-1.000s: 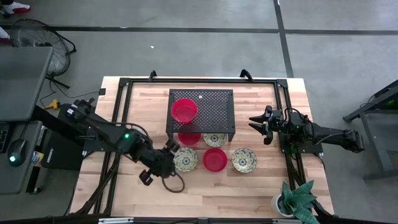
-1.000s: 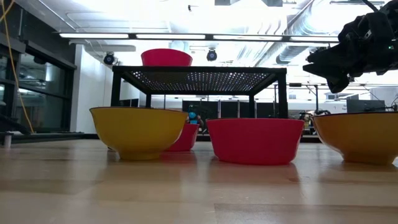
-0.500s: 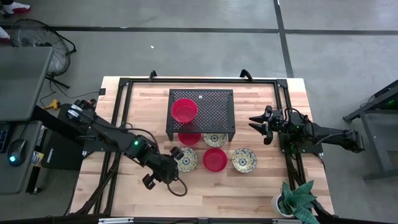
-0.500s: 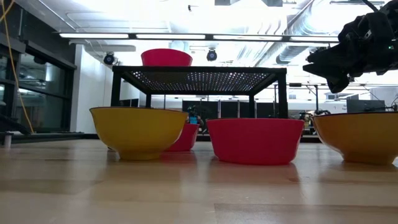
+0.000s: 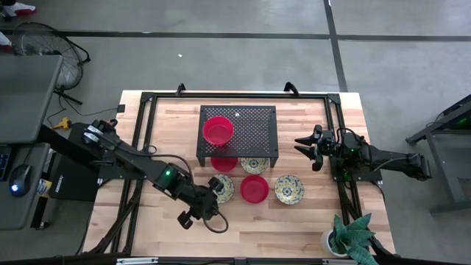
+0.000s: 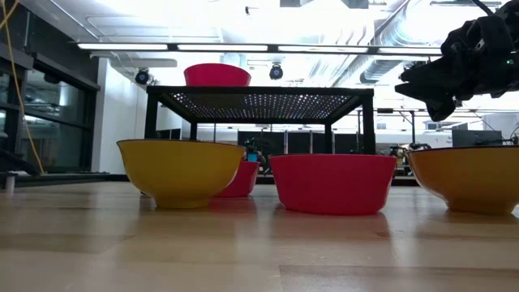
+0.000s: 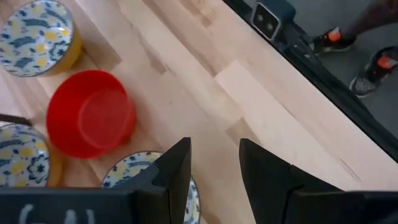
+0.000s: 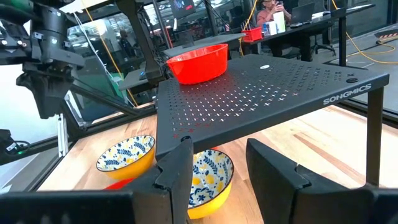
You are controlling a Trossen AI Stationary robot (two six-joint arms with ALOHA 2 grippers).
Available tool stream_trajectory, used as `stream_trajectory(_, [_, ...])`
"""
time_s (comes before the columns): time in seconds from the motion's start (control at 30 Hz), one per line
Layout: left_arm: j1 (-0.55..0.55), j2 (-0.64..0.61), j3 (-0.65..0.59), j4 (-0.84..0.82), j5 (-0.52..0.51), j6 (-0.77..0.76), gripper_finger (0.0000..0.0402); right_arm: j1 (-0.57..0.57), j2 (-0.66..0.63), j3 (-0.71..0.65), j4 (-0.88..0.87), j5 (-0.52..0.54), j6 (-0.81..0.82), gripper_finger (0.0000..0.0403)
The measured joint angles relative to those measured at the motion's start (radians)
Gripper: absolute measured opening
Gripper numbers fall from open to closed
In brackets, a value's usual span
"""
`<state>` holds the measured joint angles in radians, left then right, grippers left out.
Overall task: Pick & Place Mini bowls
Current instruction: Put the bottom left white patterned bowl on the shelf
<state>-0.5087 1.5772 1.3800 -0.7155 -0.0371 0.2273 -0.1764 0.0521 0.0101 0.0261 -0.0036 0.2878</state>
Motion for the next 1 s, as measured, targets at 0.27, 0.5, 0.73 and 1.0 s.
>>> stream_trajectory(0.27, [0.032, 0.031, -0.004, -0.097, -0.004, 0.008, 0.0131, 0.000, 0.000, 0.000, 0.000, 0.000, 0.000, 0.0138])
stream_trajectory(0.5, [0.031, 0.044, -0.028, -0.105, -0.016, 0.028, 0.0131, 0.000, 0.000, 0.000, 0.000, 0.000, 0.000, 0.0138])
stream_trajectory(0.73, [0.031, 0.045, -0.154, -0.006, -0.008, 0.032, 0.0131, 0.000, 0.000, 0.000, 0.000, 0.000, 0.000, 0.0138])
stream_trajectory(1.0, [0.032, 0.044, -0.204, 0.016, -0.126, 0.042, 0.0131, 0.000, 0.000, 0.000, 0.000, 0.000, 0.000, 0.0138])
